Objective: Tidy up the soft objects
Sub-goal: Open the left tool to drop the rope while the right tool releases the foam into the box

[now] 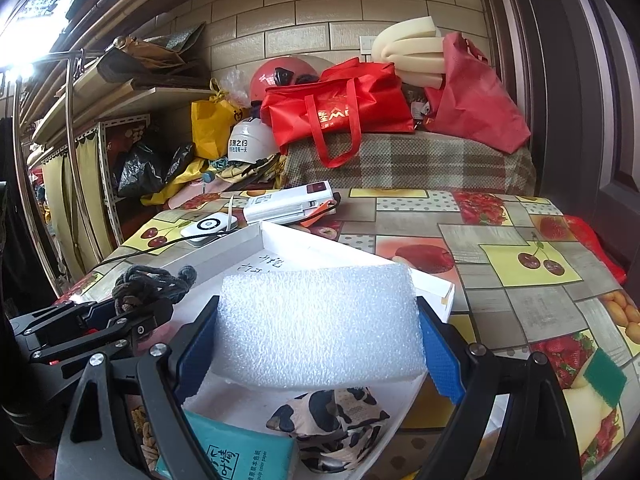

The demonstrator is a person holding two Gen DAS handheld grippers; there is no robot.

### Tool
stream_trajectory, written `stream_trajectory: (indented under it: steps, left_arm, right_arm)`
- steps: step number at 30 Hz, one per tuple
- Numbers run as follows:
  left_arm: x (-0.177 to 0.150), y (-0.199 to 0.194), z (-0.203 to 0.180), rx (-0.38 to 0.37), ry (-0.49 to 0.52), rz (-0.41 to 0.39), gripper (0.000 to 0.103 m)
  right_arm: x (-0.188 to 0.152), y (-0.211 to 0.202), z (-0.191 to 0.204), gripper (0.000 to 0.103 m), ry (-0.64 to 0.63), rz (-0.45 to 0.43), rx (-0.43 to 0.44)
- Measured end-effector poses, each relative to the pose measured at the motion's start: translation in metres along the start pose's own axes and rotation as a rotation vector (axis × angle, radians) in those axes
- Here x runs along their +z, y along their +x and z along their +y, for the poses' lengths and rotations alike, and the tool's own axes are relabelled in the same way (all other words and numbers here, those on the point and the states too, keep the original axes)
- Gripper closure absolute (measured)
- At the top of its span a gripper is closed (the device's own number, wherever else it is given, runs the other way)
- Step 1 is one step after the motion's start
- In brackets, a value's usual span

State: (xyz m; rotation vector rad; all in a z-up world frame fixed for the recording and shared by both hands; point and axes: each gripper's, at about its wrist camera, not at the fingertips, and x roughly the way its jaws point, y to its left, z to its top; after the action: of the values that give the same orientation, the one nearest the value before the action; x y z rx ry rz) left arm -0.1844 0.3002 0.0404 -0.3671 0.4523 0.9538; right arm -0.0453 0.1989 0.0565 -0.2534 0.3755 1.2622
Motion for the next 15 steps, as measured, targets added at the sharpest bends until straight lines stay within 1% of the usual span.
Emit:
stream_trajectory:
  steps: [15]
  left_arm:
    - [0.0004, 0.0003, 0.0004, 0.0, 0.001, 0.001, 0.078]
  right_arm:
    - [0.0003, -0.0001, -0.0009, 0.012, 0.004, -0.001, -0.001]
